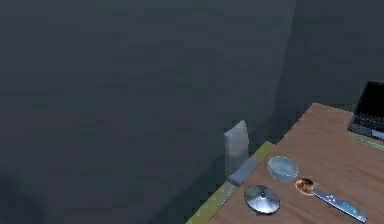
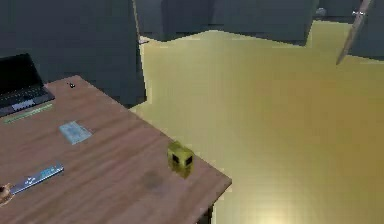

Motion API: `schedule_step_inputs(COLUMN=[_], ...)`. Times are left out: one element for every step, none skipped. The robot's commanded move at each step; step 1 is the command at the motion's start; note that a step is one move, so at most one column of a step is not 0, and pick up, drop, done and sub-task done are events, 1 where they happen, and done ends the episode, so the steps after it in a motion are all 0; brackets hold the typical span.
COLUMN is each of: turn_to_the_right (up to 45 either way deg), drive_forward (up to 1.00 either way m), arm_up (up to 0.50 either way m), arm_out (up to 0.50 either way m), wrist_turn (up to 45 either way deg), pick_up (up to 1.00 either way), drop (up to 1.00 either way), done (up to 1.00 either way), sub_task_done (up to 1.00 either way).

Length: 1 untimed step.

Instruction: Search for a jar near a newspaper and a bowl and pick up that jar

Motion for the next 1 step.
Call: schedule_step_inputs(turn_to_the_right=[-45.0], drive_forward=[0.0], arm_up=[0.0], arm_out=[0.0], wrist_turn=[0.0], pick_up=[0.0], drop=[0.0], done=[0.0], sub_task_done=[0.0])
